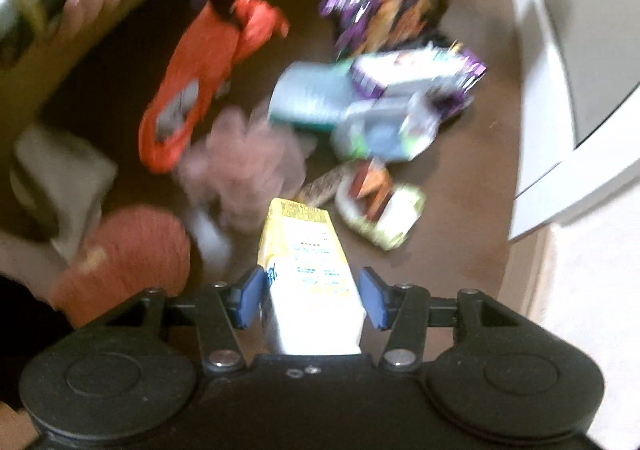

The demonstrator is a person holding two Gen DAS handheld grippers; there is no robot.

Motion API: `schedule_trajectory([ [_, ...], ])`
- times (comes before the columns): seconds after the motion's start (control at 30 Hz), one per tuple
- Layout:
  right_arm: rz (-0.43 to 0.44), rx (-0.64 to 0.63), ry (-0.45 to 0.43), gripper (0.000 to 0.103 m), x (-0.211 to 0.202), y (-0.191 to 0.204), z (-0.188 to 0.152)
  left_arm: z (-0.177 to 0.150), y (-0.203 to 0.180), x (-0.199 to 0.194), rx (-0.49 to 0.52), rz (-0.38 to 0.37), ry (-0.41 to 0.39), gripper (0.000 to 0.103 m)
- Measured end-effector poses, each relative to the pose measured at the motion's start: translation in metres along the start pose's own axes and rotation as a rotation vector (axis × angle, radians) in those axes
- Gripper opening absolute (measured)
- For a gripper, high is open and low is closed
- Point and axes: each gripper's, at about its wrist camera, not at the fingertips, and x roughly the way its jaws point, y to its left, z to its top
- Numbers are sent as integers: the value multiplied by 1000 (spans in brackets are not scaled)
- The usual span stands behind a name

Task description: Collect trash

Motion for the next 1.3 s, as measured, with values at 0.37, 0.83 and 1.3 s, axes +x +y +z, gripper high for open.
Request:
schedule_trajectory([
  [0.37,-50,171,-281,50,-101,-43,55,21,-30,-112,-3,-103,-220,18],
  [0.83,-32,247,-428,48,-181,-61,108,60,-62,-205,54,-185,-376,18],
  [1.3,-16,219,-142,4,-82,-84,84,58,-49,-182,27,-224,-343,18],
])
